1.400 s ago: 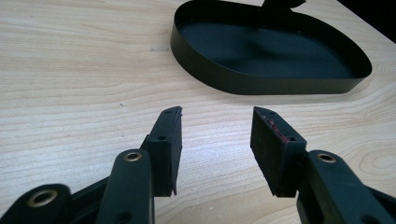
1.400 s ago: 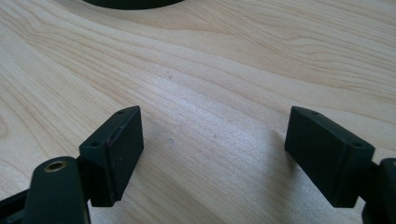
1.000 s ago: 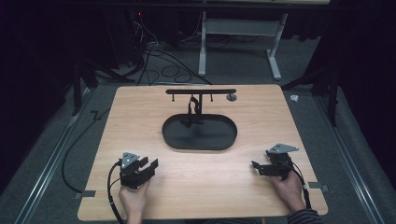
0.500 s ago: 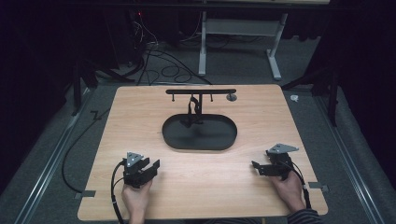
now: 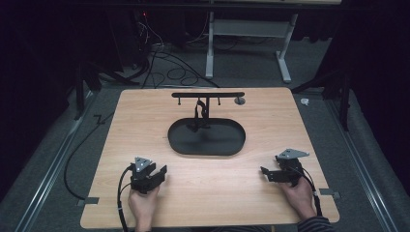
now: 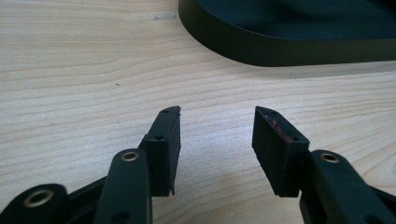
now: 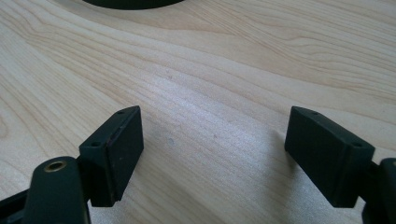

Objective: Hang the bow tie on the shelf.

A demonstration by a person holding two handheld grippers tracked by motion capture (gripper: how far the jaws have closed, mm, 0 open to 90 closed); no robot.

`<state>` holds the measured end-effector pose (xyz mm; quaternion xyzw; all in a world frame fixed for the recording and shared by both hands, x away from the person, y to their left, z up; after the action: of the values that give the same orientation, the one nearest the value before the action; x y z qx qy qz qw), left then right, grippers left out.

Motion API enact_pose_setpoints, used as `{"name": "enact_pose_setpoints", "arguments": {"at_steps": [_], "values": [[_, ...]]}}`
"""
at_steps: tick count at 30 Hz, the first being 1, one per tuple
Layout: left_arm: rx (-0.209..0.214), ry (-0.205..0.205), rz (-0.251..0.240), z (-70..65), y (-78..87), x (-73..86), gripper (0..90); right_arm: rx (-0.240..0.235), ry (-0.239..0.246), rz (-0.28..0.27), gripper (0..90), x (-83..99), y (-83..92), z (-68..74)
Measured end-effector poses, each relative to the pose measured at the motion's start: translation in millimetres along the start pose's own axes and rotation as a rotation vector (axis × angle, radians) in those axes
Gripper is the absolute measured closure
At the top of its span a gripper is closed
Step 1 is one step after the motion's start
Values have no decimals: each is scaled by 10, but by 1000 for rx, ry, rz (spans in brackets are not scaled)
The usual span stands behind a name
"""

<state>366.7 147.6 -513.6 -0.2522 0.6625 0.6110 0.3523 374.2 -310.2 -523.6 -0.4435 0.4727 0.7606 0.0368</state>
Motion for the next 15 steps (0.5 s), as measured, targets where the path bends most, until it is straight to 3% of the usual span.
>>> {"name": "enact_pose_setpoints", "arguments": {"at_steps": [15], "values": [[-25, -36, 18, -24, -106, 24, 523, 0, 0, 0, 206, 0, 0, 0]]}}
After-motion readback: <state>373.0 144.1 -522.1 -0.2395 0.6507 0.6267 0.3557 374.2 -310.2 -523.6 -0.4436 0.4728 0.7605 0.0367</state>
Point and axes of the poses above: each handheld gripper's, and its own axes: y roughly backward along the jaws, x roughly out of its underside, z roughly to its left, the point moved 3 cm from there along -y, roughly forward along the jaws, and after that the axes turned 14 degrees about -x, right-handed, at the moved point
